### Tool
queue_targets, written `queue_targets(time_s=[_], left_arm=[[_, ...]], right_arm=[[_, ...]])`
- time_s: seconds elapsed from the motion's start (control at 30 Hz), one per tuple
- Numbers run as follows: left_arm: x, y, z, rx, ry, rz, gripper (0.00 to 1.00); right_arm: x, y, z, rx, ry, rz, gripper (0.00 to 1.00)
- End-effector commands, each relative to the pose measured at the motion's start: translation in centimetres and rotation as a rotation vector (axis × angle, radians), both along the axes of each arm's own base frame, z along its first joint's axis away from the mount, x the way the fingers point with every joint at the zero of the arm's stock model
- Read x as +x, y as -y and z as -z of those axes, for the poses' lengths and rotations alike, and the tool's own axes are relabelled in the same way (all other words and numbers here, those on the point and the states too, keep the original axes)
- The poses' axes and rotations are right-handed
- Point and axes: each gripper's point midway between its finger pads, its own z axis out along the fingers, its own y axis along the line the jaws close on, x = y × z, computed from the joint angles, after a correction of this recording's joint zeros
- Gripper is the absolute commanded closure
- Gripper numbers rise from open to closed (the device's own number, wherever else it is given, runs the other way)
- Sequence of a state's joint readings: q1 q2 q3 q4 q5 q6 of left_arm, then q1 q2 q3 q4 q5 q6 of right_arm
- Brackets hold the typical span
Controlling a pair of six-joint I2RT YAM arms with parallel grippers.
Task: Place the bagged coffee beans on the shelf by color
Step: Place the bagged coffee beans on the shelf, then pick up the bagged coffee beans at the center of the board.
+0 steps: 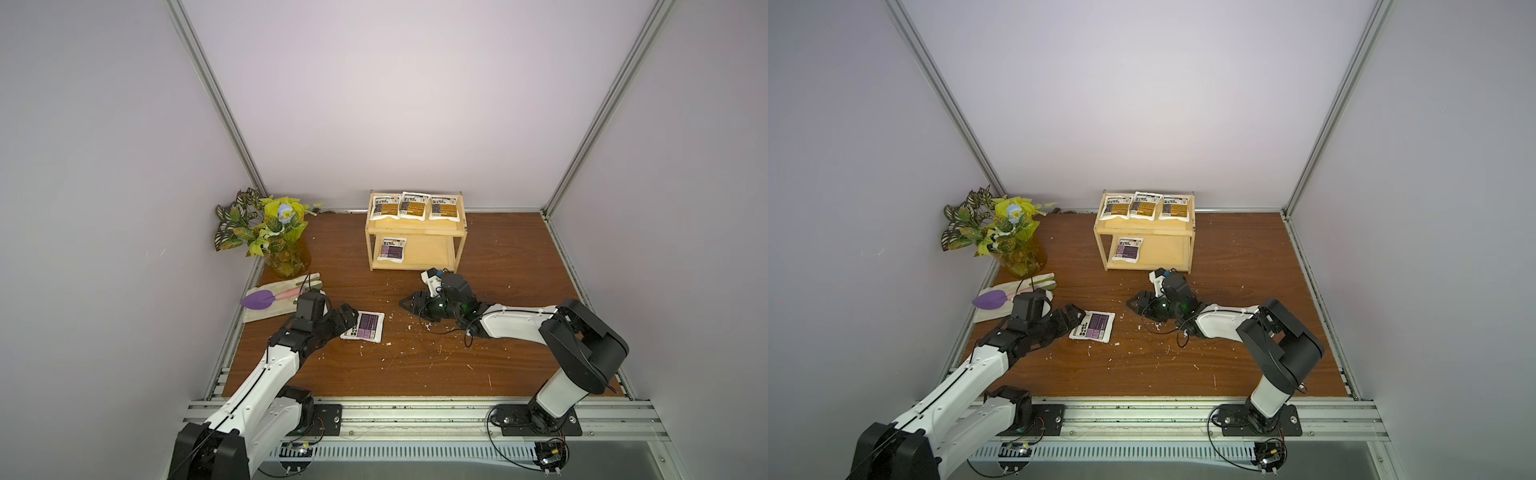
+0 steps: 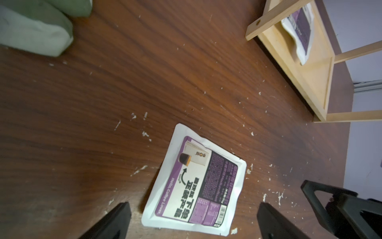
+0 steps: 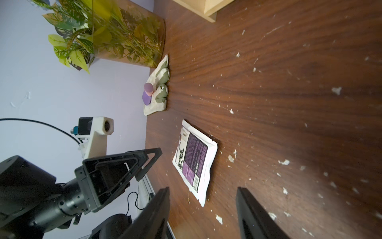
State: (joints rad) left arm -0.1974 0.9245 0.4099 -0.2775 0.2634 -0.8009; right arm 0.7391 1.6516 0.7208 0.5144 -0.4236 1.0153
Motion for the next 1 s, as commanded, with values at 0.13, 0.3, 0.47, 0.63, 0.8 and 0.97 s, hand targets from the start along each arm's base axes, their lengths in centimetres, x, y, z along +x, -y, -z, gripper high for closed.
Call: queue_targets(time_s=[0.13, 0.3, 0.47, 0.63, 0.8, 0.97], left_arm=[[-0.3, 1.2, 1.5, -0.016, -0.011, 0.027, 0.00], [-0.5, 3.0, 1.8, -0.061, -0.010, 0.075, 0.00], [-0.5, 4.9, 1.4, -0.119, 0.021, 0.107, 0.01], [-0.5, 8.0, 0.8, -0.147, 0.050, 0.171, 0.01], [-0.1, 10.1, 1.3, -0.135, 0.031, 0.224, 0.00], [0.7, 9.1, 1.1, -0.071, 0.047, 0.191, 0.00]], right_arm=[[-1.5, 0.0, -1.8, 0.072, 0.022, -0.063, 0.42], [-1.9, 0.4, -1.1, 0.081, -0.005, -0.057, 0.42], [-2.0, 1.5, -0.4, 0.094, -0.031, -0.024, 0.42], [-2.1, 2.0, 0.5, 0.083, -0.042, -0.020, 0.42], [-1.8, 1.4, 1.3, 0.075, -0.047, -0.043, 0.42], [-1.2, 0.9, 2.5, 0.030, -0.034, -0.061, 0.42]])
